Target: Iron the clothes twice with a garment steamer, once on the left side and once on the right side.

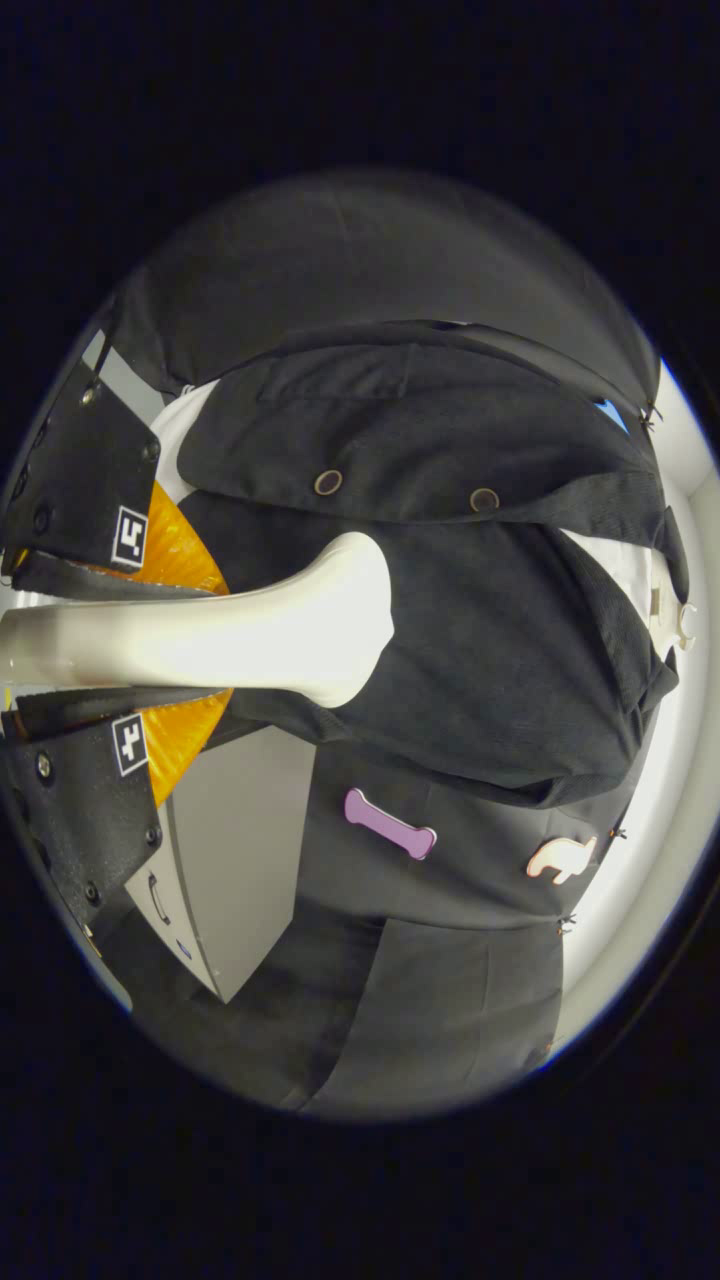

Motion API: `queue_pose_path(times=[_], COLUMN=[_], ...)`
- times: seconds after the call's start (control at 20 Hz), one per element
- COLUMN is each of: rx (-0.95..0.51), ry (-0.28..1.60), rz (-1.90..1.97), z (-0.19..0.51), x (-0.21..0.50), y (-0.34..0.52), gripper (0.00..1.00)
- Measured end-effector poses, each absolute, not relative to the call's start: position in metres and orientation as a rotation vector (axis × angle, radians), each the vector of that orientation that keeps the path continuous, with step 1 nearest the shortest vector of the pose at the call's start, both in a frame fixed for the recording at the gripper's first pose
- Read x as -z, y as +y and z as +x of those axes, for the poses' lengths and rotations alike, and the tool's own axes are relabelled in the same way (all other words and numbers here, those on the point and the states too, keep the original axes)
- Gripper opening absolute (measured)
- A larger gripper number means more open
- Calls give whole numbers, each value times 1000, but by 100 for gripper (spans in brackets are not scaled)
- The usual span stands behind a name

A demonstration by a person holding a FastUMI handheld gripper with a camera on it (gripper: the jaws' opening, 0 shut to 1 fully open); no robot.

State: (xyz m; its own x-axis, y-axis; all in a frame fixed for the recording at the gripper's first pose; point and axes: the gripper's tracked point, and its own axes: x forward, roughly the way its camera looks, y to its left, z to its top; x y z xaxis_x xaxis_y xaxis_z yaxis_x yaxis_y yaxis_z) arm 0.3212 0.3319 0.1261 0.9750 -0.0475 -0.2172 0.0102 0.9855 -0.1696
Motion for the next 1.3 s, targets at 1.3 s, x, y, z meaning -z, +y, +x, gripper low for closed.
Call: queue_pose_path(times=[1.3], rx=[19], ry=[387], rz=[-170], z=[317], x=[1], y=[324], gripper=[39])
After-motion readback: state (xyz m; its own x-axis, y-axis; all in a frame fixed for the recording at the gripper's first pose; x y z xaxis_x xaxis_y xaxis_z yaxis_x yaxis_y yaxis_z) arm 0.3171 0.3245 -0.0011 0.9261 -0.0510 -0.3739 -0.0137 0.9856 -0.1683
